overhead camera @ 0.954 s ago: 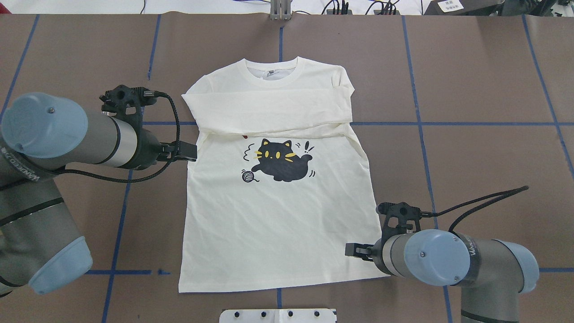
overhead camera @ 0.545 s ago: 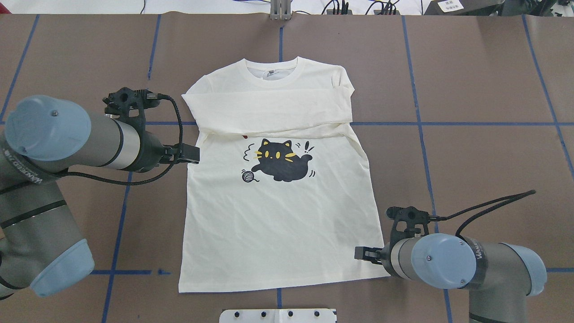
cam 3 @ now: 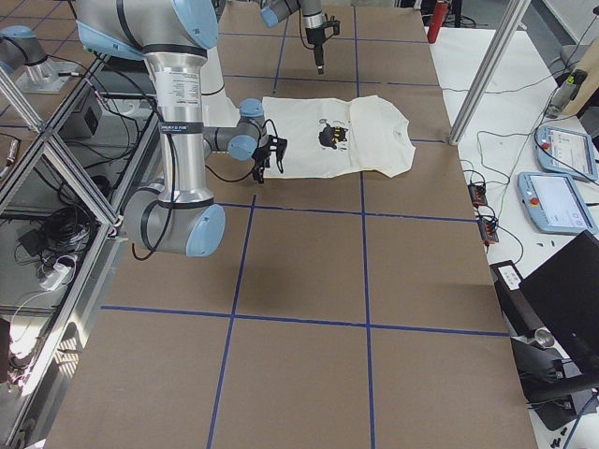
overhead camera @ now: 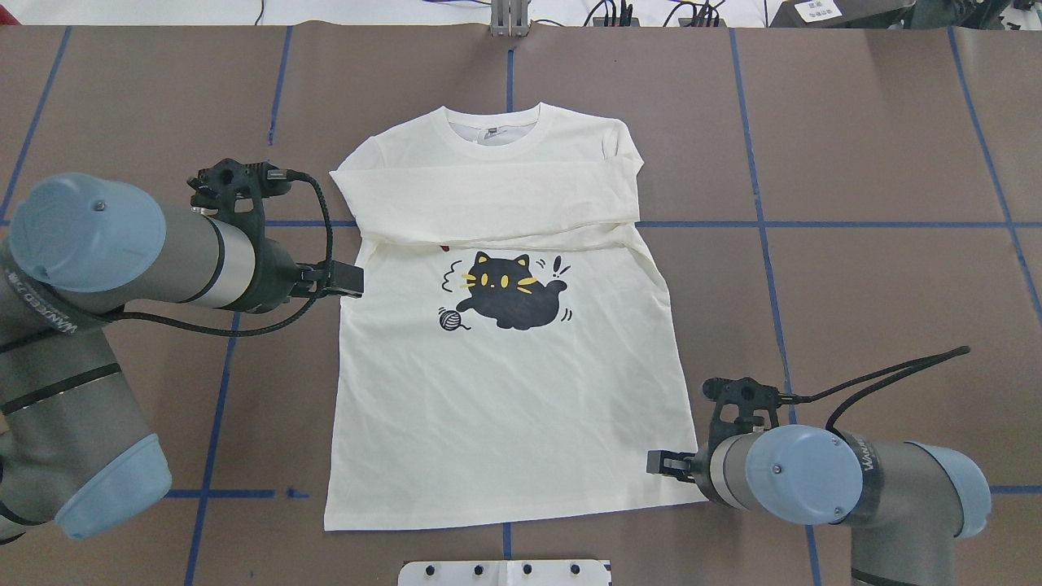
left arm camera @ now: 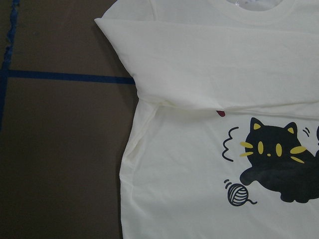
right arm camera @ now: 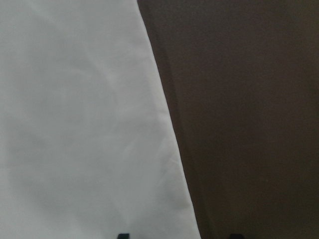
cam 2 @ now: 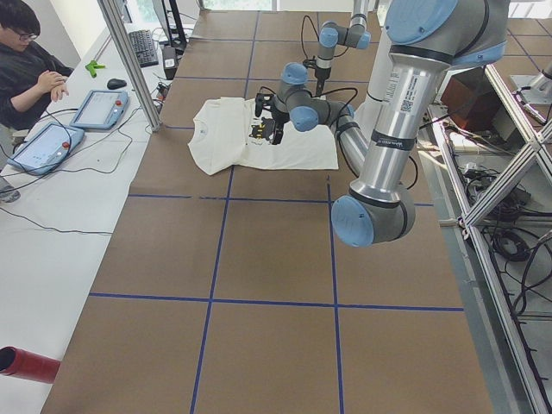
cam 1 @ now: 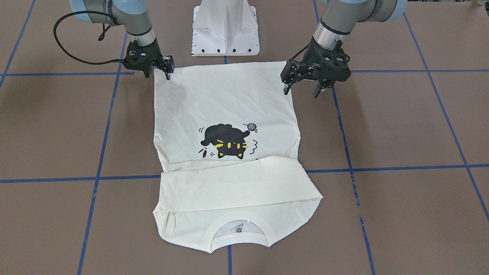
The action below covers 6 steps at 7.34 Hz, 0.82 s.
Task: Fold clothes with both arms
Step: 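Move both grippers down to the hem corners nearest the robot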
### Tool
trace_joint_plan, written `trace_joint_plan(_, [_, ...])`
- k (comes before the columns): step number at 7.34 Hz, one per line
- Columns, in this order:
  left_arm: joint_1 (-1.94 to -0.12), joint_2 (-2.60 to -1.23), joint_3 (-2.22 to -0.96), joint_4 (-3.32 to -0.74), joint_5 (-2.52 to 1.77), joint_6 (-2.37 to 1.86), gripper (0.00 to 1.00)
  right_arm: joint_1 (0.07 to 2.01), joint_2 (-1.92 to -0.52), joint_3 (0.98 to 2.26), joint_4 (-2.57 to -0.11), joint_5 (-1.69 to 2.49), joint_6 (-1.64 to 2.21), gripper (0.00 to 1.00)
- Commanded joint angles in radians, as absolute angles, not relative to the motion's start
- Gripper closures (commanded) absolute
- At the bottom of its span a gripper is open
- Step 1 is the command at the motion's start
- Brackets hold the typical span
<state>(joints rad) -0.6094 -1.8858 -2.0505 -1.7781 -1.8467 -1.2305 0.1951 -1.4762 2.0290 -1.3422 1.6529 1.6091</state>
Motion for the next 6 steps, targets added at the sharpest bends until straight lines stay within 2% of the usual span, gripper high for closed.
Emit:
trace_joint_plan(1, [-0.609, -1.888, -2.048, -1.778, -1.847, -1.227, 0.00, 0.195, -1.476, 2.031, -1.342, 1.661, 1.609, 0.89])
trace_joint_plan(2, [-0.609, -1.888, -2.046, -1.778, -1.847, -1.227, 0.00, 0.195, -1.477, 2.031, -1.342, 1.666, 1.609, 0.96])
trace_joint_plan(3, [-0.609, -1.887, -2.046, -1.778, -1.847, -1.226, 0.00, 0.195, -1.476, 2.031, -1.342, 1.667, 1.609, 1.00])
trace_joint_plan(6, [-0.601, -1.879, -2.043, -1.778, -1.847, -1.236, 0.00, 0.196, -1.477, 2.074, -1.341, 1.664, 1.609, 1.00])
